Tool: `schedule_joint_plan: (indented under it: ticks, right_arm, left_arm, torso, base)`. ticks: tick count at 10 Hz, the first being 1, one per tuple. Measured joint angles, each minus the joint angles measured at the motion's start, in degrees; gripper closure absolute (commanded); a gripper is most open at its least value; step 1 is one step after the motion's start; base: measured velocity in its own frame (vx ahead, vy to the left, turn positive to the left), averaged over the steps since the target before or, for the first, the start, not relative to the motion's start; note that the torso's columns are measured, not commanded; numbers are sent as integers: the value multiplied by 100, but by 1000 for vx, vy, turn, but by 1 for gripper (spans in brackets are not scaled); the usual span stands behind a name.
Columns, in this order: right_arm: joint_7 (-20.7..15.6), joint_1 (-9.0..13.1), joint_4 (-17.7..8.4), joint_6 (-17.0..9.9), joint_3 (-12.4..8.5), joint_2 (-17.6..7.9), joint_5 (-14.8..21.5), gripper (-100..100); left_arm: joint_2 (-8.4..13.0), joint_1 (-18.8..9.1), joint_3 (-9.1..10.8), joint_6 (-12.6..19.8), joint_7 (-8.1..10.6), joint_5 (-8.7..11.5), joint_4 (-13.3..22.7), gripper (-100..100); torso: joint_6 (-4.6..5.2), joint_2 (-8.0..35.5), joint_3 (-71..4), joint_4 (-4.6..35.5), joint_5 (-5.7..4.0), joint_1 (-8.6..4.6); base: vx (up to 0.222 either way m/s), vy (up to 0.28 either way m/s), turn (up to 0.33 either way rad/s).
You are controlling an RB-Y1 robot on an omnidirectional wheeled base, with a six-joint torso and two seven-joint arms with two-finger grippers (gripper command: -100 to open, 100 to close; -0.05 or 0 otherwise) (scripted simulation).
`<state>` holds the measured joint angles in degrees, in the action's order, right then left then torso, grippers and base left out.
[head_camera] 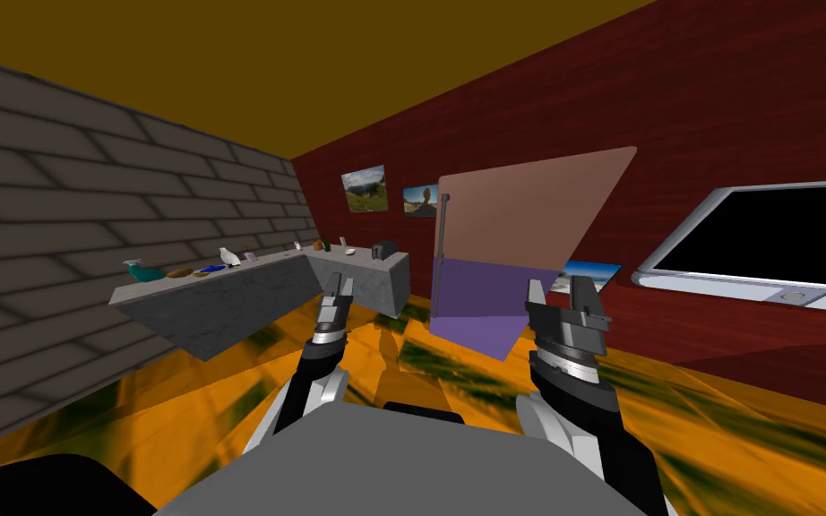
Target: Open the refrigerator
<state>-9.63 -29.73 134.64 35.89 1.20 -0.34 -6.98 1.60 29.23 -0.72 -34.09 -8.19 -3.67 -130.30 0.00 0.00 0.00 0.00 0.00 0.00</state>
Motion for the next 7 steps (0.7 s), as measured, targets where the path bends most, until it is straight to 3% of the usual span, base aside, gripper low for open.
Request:
schedule_joint_plan:
  ticks: [2,7]
  right_arm:
    - [0,0,0,0,0,0,0,0]
    - [0,0,2,0,0,0,0,0]
  left_arm:
    - [0,0,0,0,0,0,0,0]
    - [0,0,0,0,0,0,-1,0]
  torso:
    - [0,597,-1200,600,0,0]
    - [0,2693,-5381,2691,0,0]
  base:
    - [0,0,0]
    - [0,0,0]
